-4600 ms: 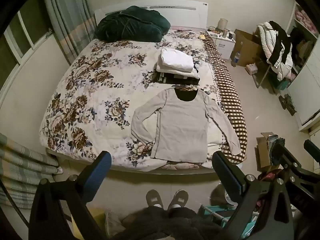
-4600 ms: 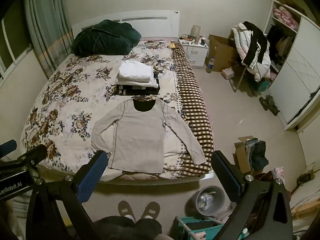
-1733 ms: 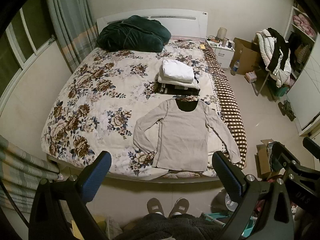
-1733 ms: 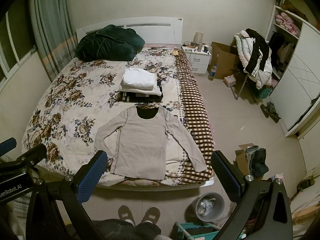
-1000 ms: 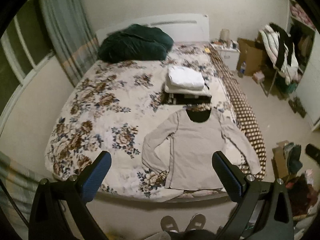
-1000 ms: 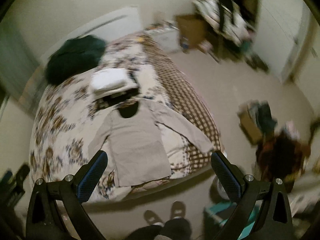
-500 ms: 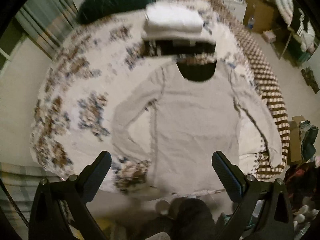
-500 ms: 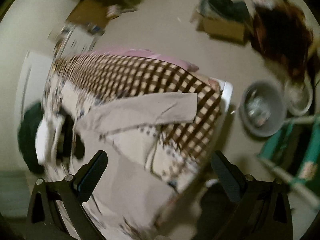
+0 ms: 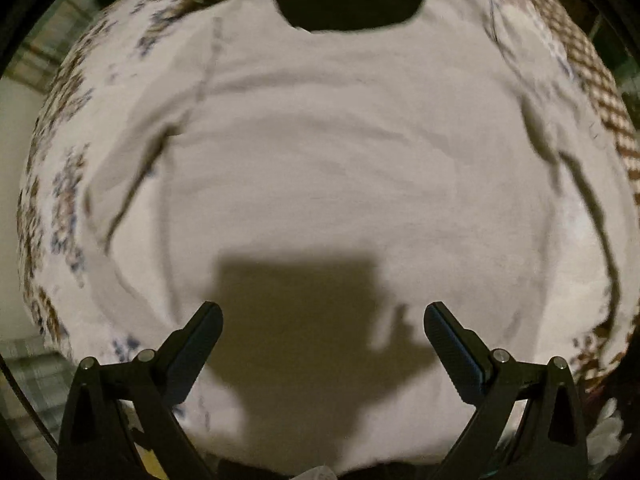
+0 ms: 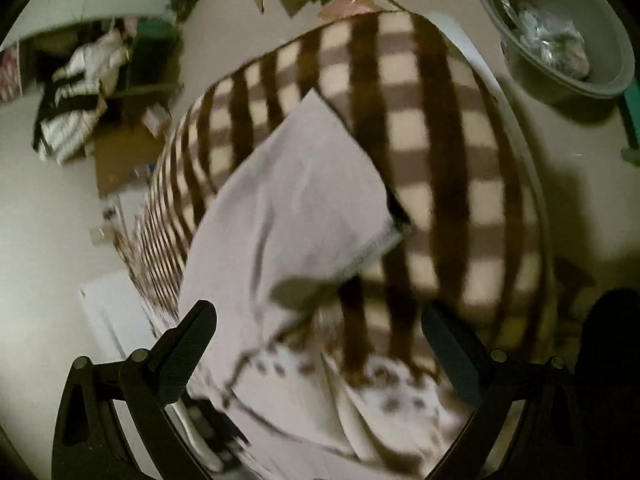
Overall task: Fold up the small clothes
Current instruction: 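Lower both tools toward the beige shirt, right tool reaching its sleeve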
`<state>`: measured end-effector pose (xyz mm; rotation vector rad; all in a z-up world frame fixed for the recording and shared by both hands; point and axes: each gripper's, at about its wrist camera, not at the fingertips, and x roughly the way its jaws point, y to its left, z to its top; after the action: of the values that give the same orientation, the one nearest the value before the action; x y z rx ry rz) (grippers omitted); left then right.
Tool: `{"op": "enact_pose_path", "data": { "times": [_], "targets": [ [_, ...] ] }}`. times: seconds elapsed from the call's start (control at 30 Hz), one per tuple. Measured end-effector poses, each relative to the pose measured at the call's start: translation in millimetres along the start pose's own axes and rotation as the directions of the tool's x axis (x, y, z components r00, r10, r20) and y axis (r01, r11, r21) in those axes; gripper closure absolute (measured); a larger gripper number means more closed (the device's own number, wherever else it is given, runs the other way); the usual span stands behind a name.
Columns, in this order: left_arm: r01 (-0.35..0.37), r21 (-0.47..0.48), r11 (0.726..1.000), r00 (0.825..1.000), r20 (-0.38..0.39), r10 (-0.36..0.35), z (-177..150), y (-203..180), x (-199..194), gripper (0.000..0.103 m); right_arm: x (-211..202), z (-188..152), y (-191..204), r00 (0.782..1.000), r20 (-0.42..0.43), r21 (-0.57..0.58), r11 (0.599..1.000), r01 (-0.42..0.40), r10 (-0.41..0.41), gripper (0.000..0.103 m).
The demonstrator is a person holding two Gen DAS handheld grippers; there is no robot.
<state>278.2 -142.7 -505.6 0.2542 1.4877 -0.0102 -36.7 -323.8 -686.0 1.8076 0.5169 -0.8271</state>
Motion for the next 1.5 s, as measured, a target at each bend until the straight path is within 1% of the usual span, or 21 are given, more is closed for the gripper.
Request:
{"op": "enact_pose_path", "data": {
  "times": [0.17, 0.2, 0.23, 0.3, 0.4, 0.47, 0.5, 0.53, 0.7, 0.77, 0.8, 0.9, 1.0, 1.03, 1.1, 1.17, 1.2, 1.23, 1.3, 1.37, 1.5],
  "targets": [
    [0.009, 0.013, 1.000, 1.000, 0.004, -0.009, 14.4, -7.2, 20.5, 0.000, 17.4, -2.6, -6.9, 0.991, 0.113, 0.032, 0.997, -0.076, 0.072, 0.000],
    [0.013, 0.013, 1.000, 1.000, 0.007, -0.014, 16.7, -6.9, 22.0, 0.000, 20.0, -4.2, -8.0, 0.984, 0.147, 0.035, 0.994, -0.106, 0.100, 0.003],
    [0.019, 0.011, 1.000, 1.000, 0.013, -0.019, 18.9, -6.0, 22.7, 0.000, 18.0, -3.5, -5.1, 0.981, 0.163, 0.035, 0.993, -0.116, 0.109, 0.008],
    [0.025, 0.012, 1.000, 0.999, 0.020, -0.026, 21.6, -4.2, 23.2, 0.000, 21.8, -2.3, -4.2, 0.975, 0.194, 0.036, 0.992, -0.119, 0.110, 0.012],
    [0.038, 0.010, 0.999, 0.999, 0.017, -0.038, 22.3, -0.7, 22.8, 0.000, 33.2, -1.9, -5.7, 0.972, 0.208, 0.056, 0.990, -0.128, 0.114, 0.013],
    [0.045, 0.007, 0.999, 0.999, 0.018, -0.045, 20.8, 2.4, 20.2, 0.000, 29.2, 1.3, 0.8, 0.970, 0.222, 0.029, 0.994, -0.108, 0.099, 0.030],
    [0.049, 0.006, 0.999, 0.999, 0.017, -0.049, 20.0, 3.8, 18.9, 0.000, 31.1, -0.2, 3.3, 0.970, 0.233, 0.002, 0.997, -0.077, 0.075, 0.051],
    [0.054, 0.006, 0.999, 0.998, 0.017, -0.054, 18.8, 5.9, 18.0, 0.000, 32.1, 4.9, 4.4, 0.970, 0.237, -0.008, 0.998, -0.055, 0.055, 0.062],
    [0.073, 0.002, 0.997, 0.997, 0.013, -0.073, 15.6, 14.4, 13.7, 0.000, 0.3, 17.2, 14.8, 0.964, 0.265, -0.030, 0.999, 0.011, -0.002, 0.085],
    [0.080, -0.002, 0.997, 0.997, 0.016, -0.080, 14.3, 20.7, 11.7, 0.000, -14.4, 19.2, 24.8, 0.962, 0.274, -0.081, 0.996, 0.031, -0.007, 0.087],
    [0.081, -0.004, 0.997, 0.997, 0.019, -0.081, 15.8, 22.4, 10.9, 0.000, -21.8, 18.8, 33.8, 0.960, 0.278, -0.116, 0.992, 0.046, -0.011, 0.090],
    [0.088, -0.022, 0.996, 0.996, 0.030, -0.088, 12.3, 37.5, 8.3, 0.000, -42.9, 8.8, 66.5, 0.955, 0.296, -0.222, 0.972, 0.074, -0.005, 0.092],
    [0.103, -0.060, 0.993, 0.994, 0.038, -0.101, 7.8, 59.3, 12.1, 0.000, -59.8, -12.7, 112.2, 0.953, 0.303, -0.369, 0.923, 0.113, 0.004, 0.094],
    [0.104, -0.071, 0.992, 0.994, 0.038, -0.102, 9.9, 65.2, 11.9, 0.000, -60.0, -19.7, 125.0, 0.959, 0.282, -0.396, 0.908, 0.140, -0.024, 0.094],
    [0.109, -0.100, 0.989, 0.994, 0.035, -0.106, 7.9, 80.5, 12.5, 0.000, -58.6, -28.9, 131.4, 0.971, 0.233, -0.405, 0.903, 0.144, -0.050, 0.093],
    [0.117, -0.118, 0.986, 0.993, 0.031, -0.115, 17.0, 95.6, 8.0, 0.000, -50.2, -32.2, 121.6, 0.978, 0.175, -0.381, 0.908, 0.173, -0.113, 0.078],
    [0.119, -0.123, 0.985, 0.993, 0.032, -0.116, 15.6, 99.1, 7.9, 0.000, -44.8, -32.2, 112.0, 0.980, 0.152, -0.349, 0.920, 0.177, -0.131, 0.057],
    [0.119, -0.120, 0.986, 0.993, 0.034, -0.116, 15.1, 103.2, 8.5, 0.000, -40.5, -31.4, 95.8, 0.980, 0.142, -0.292, 0.941, 0.173, -0.137, 0.050],
    [0.109, -0.104, 0.989, 0.994, 0.039, -0.105, 12.0, 106.1, 11.7, 0.000, -28.9, -28.7, 56.3, 0.981, 0.134, -0.177, 0.971, 0.162, -0.139, 0.050],
    [0.100, -0.079, 0.992, 0.994, 0.038, -0.098, 7.4, 106.2, 19.0, 0.000, -17.7, -27.9, 27.2, 0.980, 0.146, -0.100, 0.984, 0.151, -0.135, 0.050],
    [0.078, -0.042, 0.996, 0.996, 0.050, -0.076, -3.7, 97.3, 26.6, 0.000, -5.4, -29.0, 1.7, 0.977, 0.205, -0.033, 0.997, 0.066, -0.057, 0.050]
  ]
}}
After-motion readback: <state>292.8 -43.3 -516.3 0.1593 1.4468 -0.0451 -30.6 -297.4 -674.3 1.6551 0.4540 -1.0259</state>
